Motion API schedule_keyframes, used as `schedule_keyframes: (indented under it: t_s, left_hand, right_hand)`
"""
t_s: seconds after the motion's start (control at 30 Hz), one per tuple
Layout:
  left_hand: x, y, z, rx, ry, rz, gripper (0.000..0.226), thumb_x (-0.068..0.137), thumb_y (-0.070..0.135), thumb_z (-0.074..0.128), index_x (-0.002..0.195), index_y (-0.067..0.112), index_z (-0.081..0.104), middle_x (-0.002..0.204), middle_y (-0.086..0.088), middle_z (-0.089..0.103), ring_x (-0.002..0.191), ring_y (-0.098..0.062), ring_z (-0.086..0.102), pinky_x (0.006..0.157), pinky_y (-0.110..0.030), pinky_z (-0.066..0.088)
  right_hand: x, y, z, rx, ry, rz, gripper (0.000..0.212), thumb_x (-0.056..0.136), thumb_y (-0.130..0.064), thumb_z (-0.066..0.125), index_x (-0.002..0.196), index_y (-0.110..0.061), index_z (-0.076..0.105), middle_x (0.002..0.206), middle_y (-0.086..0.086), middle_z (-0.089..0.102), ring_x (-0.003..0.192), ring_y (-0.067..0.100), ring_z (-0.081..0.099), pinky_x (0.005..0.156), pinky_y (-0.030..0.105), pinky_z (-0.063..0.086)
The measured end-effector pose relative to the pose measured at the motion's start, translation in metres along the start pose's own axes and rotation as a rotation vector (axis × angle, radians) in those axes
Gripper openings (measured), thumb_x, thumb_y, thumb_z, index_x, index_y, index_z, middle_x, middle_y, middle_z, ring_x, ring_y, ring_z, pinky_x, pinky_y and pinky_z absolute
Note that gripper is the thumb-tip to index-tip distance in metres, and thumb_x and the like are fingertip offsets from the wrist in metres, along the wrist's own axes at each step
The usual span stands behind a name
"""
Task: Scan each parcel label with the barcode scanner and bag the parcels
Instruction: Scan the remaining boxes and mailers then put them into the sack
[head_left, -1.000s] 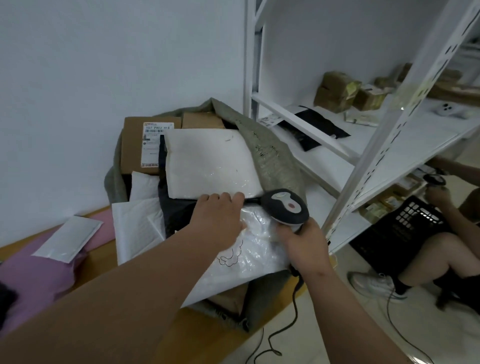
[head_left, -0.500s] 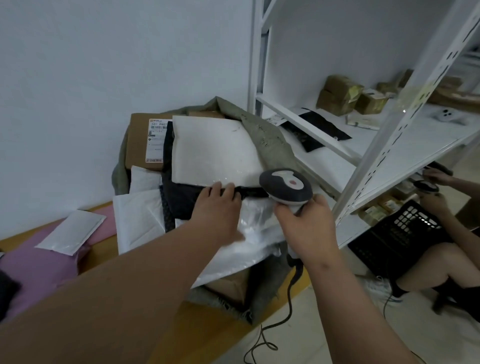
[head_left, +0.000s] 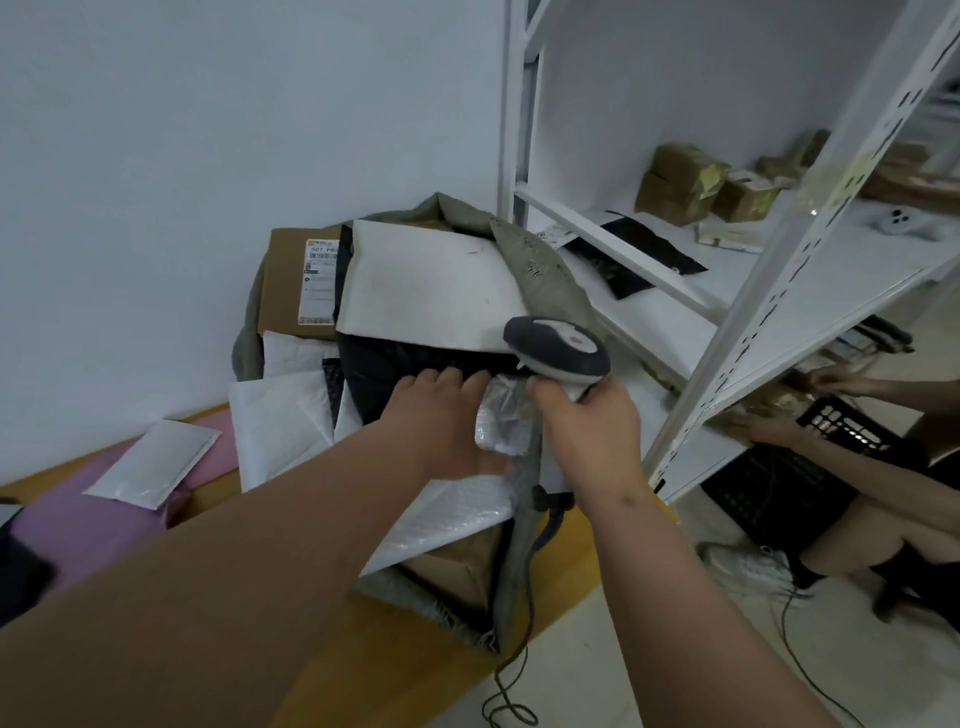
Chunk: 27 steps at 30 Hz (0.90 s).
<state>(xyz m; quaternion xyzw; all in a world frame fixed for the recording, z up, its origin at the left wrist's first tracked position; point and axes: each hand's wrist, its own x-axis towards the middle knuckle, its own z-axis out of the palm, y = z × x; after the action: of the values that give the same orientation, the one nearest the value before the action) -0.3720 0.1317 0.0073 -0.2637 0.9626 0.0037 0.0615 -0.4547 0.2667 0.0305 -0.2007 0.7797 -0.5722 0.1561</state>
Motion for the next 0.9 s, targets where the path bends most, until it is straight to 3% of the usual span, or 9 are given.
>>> schedule_keyframes:
  t_s: [0.1,0.2,0.27,0.4,0.5,0.63,0.73,0.83,0.9]
  left_hand:
    - [-0.007,-0.002,-0.004,0.058,-0.143,0.046,0.116,0.059,0.087,0.060,0.149,0.027,0.018,0.156,-0.005,0.025,0.142,-0.029,0.025,0.114,-0.049,0.017]
    - [-0.011,-0.004,0.000,0.045,-0.171,0.030,0.110,0.065,0.083,0.059,0.150,0.028,0.018,0.164,-0.006,-0.001,0.150,-0.028,-0.002,0.119,-0.052,0.001]
    - [-0.014,-0.002,0.002,-0.116,-0.116,0.027,0.093,0.076,0.077,0.053,0.151,0.031,0.024,0.164,-0.003,-0.002,0.151,-0.026,-0.005,0.119,-0.054,-0.004]
    - [-0.016,0.011,0.002,-0.477,0.071,0.037,0.053,0.085,0.050,0.058,0.135,0.034,0.049,0.152,0.009,0.031,0.148,-0.021,0.013,0.117,-0.060,-0.001]
    - [-0.020,0.017,0.004,-0.470,0.097,-0.003,0.046,0.081,0.055,0.060,0.122,0.036,0.058,0.136,0.011,0.046,0.139,-0.021,0.026,0.116,-0.062,0.000]
    - [-0.017,0.017,0.001,-0.420,0.114,-0.065,0.024,0.088,0.047,0.055,0.104,0.035,0.068,0.125,0.014,0.054,0.133,-0.019,0.034,0.116,-0.059,-0.001]
    - [-0.013,0.017,-0.002,-0.425,0.145,-0.122,0.017,0.089,0.038,0.050,0.075,0.034,0.057,0.105,0.012,0.058,0.121,-0.018,0.046,0.114,-0.054,0.011]
    - [-0.013,0.012,-0.005,-0.386,0.223,-0.109,0.016,0.090,0.036,0.051,0.077,0.035,0.061,0.100,0.012,0.054,0.114,-0.017,0.047,0.106,-0.045,0.018]
    - [-0.015,0.006,-0.009,-0.350,0.321,-0.103,0.018,0.091,0.035,0.051,0.091,0.035,0.070,0.106,0.012,0.058,0.111,-0.016,0.046,0.097,-0.039,0.019]
  right_hand:
    - [0.007,-0.026,-0.004,0.060,0.035,-0.043,0.032,0.087,-0.024,0.068,0.062,-0.015,0.050,0.060,-0.001,0.052,0.054,0.011,0.048,0.043,0.019,0.035]
    - [0.013,-0.045,0.002,0.096,0.080,-0.146,0.033,0.085,-0.026,0.067,0.062,-0.025,0.043,0.080,0.006,0.051,0.059,0.010,0.044,0.052,0.023,0.032]
    - [0.011,-0.046,0.010,0.043,0.049,-0.193,0.038,0.084,-0.023,0.066,0.058,-0.028,0.039,0.081,0.010,0.049,0.068,0.016,0.046,0.059,0.025,0.034]
    - [0.000,-0.040,0.016,-0.101,-0.059,-0.177,0.039,0.091,-0.008,0.064,0.059,-0.016,0.042,0.064,-0.002,0.038,0.097,0.027,0.048,0.081,0.033,0.040]
    - [0.002,-0.032,0.022,-0.149,-0.086,-0.178,0.030,0.088,-0.015,0.066,0.061,-0.010,0.052,0.070,0.004,0.052,0.088,0.025,0.052,0.065,0.027,0.033]
    - [0.005,-0.027,0.021,-0.094,-0.098,-0.161,0.029,0.085,-0.025,0.068,0.063,-0.021,0.051,0.092,0.015,0.061,0.081,0.022,0.058,0.062,0.026,0.034]
    - [0.004,-0.024,0.016,-0.070,-0.110,-0.166,0.021,0.086,-0.029,0.070,0.073,-0.029,0.054,0.104,0.011,0.063,0.083,0.015,0.059,0.060,0.024,0.038]
    - [0.003,-0.020,0.010,-0.013,-0.108,-0.147,0.018,0.086,-0.029,0.071,0.077,-0.033,0.056,0.106,0.006,0.064,0.090,0.015,0.060,0.069,0.029,0.045]
    - [0.001,-0.015,0.003,0.060,-0.075,-0.122,0.017,0.088,-0.027,0.071,0.078,-0.030,0.057,0.092,0.002,0.065,0.082,0.013,0.061,0.068,0.032,0.050]
